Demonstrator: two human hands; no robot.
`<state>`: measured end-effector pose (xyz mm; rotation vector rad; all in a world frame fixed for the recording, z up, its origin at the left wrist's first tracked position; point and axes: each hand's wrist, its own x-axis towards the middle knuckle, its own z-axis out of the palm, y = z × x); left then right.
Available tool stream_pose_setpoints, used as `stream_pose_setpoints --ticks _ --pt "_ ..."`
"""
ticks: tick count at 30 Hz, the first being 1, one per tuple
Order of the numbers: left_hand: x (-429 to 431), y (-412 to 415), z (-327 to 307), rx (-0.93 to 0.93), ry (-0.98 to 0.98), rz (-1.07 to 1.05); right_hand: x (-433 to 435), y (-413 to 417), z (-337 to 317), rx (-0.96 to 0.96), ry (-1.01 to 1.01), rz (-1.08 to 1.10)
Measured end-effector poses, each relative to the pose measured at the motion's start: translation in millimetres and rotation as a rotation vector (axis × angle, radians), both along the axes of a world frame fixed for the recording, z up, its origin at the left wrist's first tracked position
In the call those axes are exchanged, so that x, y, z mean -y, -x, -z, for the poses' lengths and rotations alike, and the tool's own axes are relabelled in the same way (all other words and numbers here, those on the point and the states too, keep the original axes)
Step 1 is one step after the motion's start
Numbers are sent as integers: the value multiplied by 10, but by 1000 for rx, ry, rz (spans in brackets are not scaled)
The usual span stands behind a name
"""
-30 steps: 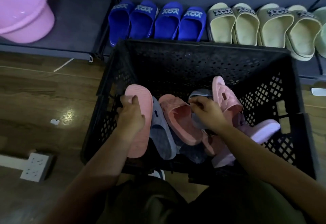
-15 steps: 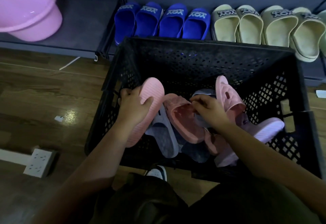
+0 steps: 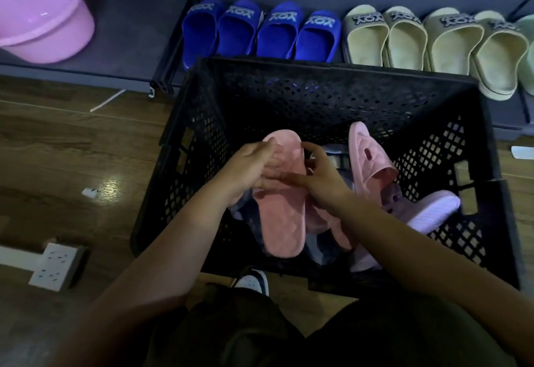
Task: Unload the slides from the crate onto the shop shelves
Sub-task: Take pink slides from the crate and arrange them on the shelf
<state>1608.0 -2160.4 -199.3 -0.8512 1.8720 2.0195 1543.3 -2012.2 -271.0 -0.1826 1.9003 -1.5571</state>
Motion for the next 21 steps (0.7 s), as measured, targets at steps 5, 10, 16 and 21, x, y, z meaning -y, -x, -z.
stream_pose_setpoints --ticks 5,10,16,21 --pt "205 11 132 -119 249 -202 -202 266 -179 -114 -90 215" --pt "372 46 321 -76 419 -241 -537 585 -413 -112 -9 346" --pt "484 -8 497 -50 561 -247 -168 409 -301 -108 -192 89" --pt "555 -89 513 -34 563 -283 69 126 -22 -173 -304 -120"
